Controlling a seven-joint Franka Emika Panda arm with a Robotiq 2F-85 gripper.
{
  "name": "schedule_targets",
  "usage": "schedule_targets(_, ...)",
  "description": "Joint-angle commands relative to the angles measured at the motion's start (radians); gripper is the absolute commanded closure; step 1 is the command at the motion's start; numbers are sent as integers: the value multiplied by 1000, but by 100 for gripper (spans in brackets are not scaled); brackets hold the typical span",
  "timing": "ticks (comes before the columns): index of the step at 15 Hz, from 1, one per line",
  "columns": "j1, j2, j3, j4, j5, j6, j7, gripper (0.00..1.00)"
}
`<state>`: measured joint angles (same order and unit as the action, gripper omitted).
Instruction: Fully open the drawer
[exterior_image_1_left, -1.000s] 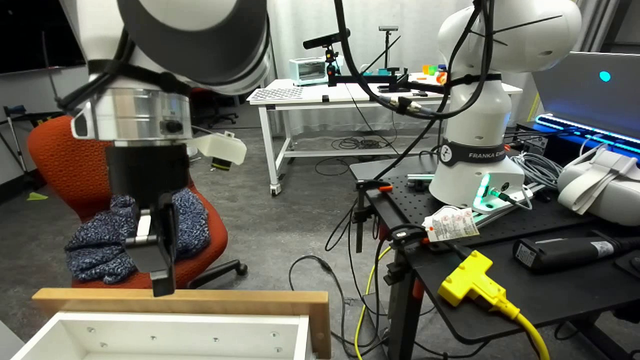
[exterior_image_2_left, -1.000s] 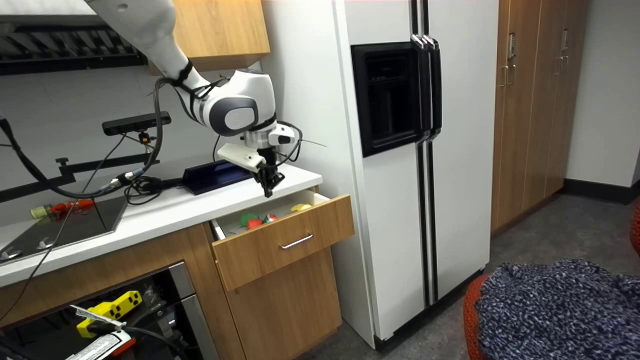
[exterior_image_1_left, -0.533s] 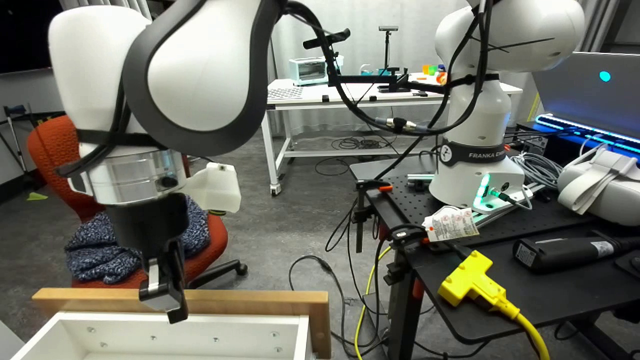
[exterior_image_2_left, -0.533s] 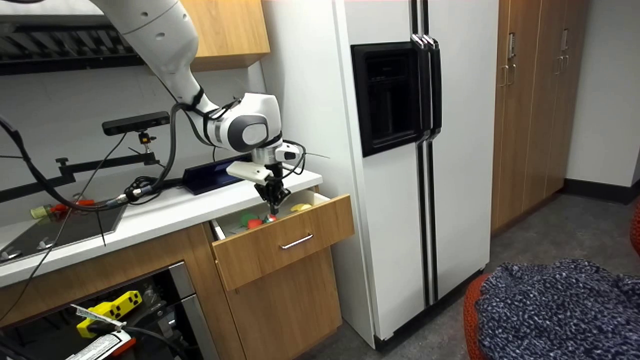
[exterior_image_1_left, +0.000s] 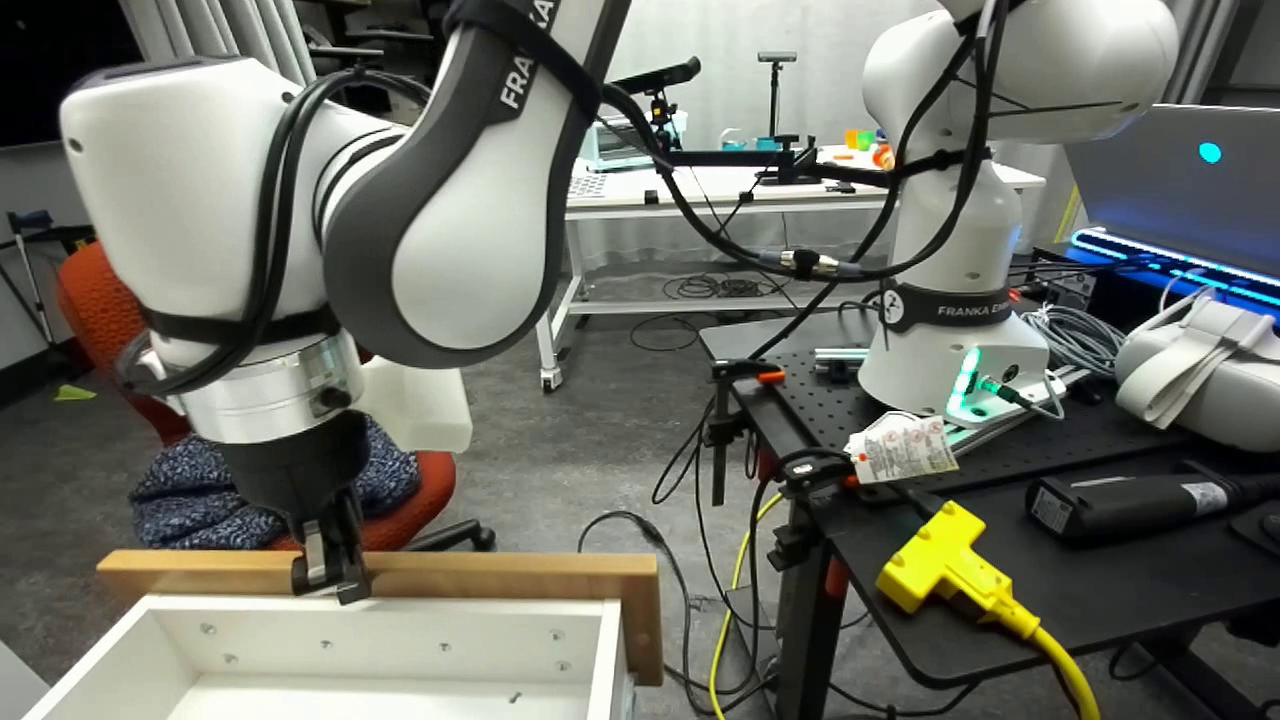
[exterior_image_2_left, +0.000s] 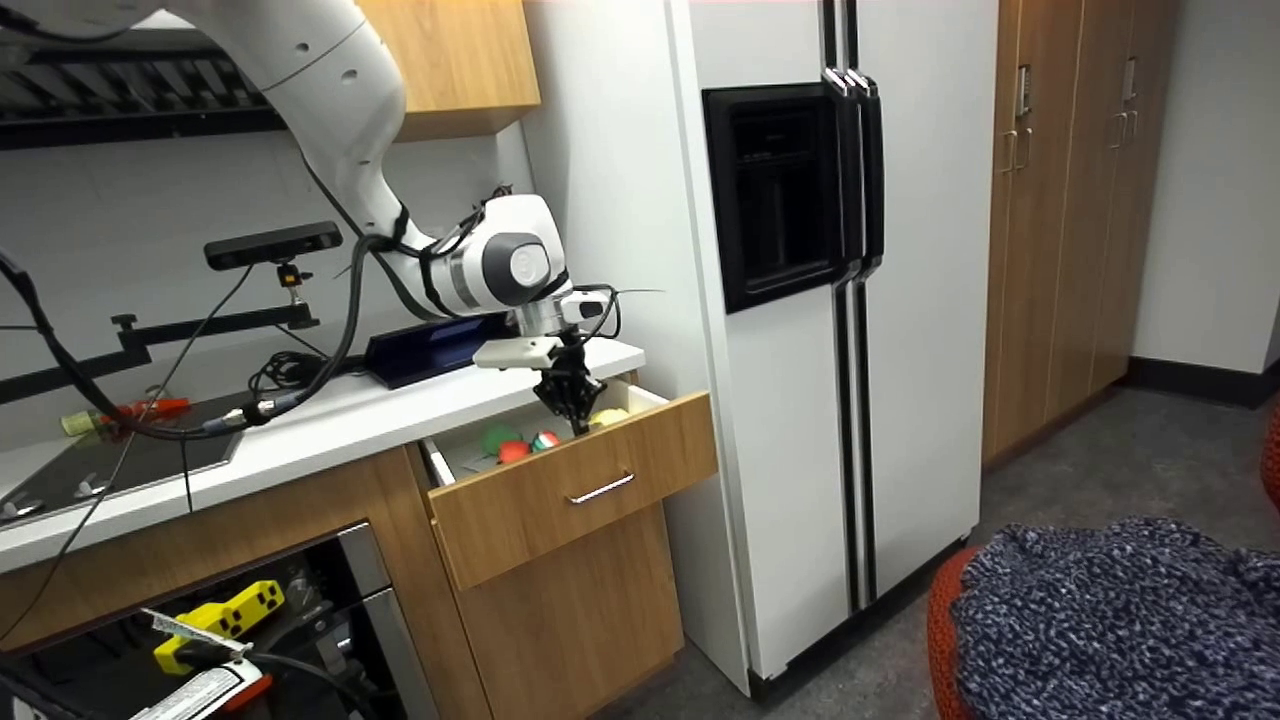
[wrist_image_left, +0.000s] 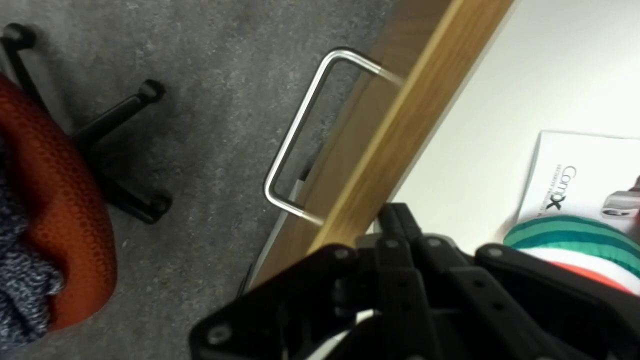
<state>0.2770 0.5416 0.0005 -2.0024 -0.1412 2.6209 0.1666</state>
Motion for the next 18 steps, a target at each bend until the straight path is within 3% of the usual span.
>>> schedule_targets(1, 70, -4, -108, -23, -150, -36, 111, 100)
schedule_targets(10, 50, -51, -235, -165, -330, -81, 240, 100)
schedule_targets(16, 64, -145, -375, -283, -543, -114, 421, 100)
schedule_targets(18, 45, -181, -394, -315, -615, -141, 483, 100)
